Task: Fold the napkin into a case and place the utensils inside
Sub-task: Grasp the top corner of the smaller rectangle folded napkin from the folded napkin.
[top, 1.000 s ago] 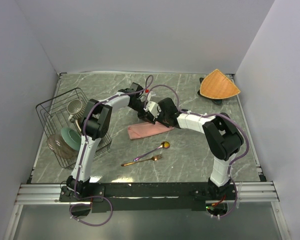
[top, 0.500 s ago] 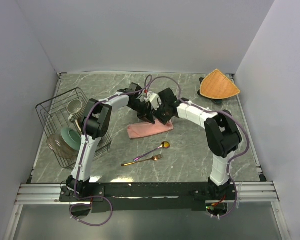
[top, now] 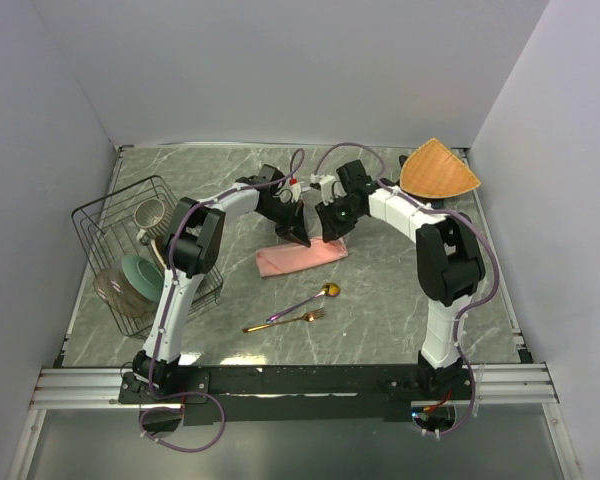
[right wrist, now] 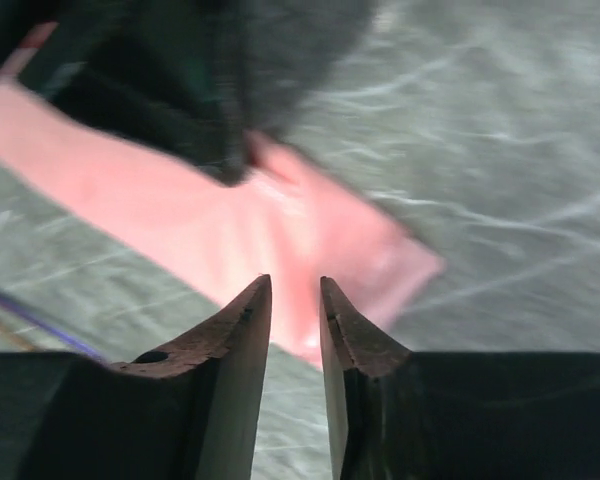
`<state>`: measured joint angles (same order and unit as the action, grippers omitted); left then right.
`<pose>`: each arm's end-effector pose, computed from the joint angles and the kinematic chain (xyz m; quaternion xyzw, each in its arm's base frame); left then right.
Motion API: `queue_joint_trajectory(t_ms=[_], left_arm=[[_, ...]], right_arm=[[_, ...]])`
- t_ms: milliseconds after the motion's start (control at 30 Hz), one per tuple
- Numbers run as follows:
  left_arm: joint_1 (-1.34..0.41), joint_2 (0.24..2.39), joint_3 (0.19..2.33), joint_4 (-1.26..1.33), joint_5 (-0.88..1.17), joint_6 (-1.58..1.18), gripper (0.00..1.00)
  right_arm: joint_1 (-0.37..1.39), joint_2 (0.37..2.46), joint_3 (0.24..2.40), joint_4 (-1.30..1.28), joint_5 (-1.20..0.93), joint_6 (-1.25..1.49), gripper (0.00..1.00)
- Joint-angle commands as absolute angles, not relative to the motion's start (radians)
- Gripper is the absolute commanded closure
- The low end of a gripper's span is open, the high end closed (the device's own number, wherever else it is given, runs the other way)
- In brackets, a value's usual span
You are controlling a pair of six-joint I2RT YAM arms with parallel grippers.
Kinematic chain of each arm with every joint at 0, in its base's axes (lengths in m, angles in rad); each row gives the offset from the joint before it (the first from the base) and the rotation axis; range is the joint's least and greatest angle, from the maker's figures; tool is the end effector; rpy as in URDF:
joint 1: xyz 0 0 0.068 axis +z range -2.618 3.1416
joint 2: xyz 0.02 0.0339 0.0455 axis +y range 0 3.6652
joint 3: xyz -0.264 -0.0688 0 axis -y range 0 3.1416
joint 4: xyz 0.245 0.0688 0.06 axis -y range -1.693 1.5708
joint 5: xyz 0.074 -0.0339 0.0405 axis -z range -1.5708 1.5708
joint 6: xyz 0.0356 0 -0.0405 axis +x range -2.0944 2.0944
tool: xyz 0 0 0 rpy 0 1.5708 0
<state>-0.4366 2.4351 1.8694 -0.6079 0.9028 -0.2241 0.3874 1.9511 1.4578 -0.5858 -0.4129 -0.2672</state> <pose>0.4385 -0.2355 0.1156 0.1791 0.8680 -0.4621 0.0292 0.3766 0.1691 0.2015 -0.3524 0.8829 0.2128 0.2258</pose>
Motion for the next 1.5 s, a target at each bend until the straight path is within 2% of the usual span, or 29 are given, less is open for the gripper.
queue_joint_trajectory(t_ms=[0, 267, 833, 1000, 1133, 1267, 1467], left_arm=[[-0.426, 2.49, 1.887, -0.606, 0.793, -0.183, 0.99], [-0.428, 2.503, 1.91, -0.618, 0.795, -0.183, 0.99], [-0.413, 2.484, 2.005, -0.716, 0.831, -0.107, 0.94], [-0.413, 2.483, 1.982, -0.723, 0.827, -0.092, 0.99], [-0.41, 2.488, 1.97, -0.716, 0.822, -0.087, 0.99], [-0.411, 2.494, 1.967, -0.713, 0.821, -0.086, 0.99], [-0.405, 2.5, 1.967, -0.721, 0.819, -0.08, 0.99]], right_arm=[[0.428, 1.878, 1.422, -0.56, -0.486, -0.172, 0.67], [0.442, 1.936, 1.371, -0.474, -0.428, -0.075, 0.69], [0.391, 2.125, 1.454, -0.563, -0.39, 0.133, 0.68], [0.388, 2.047, 1.453, -0.525, -0.507, 0.15, 0.65], [0.39, 2.003, 1.448, -0.46, -0.525, 0.201, 0.64], [0.391, 2.013, 1.457, -0.44, -0.474, 0.232, 0.66], [0.397, 2.046, 1.453, -0.416, -0.391, 0.226, 0.75]])
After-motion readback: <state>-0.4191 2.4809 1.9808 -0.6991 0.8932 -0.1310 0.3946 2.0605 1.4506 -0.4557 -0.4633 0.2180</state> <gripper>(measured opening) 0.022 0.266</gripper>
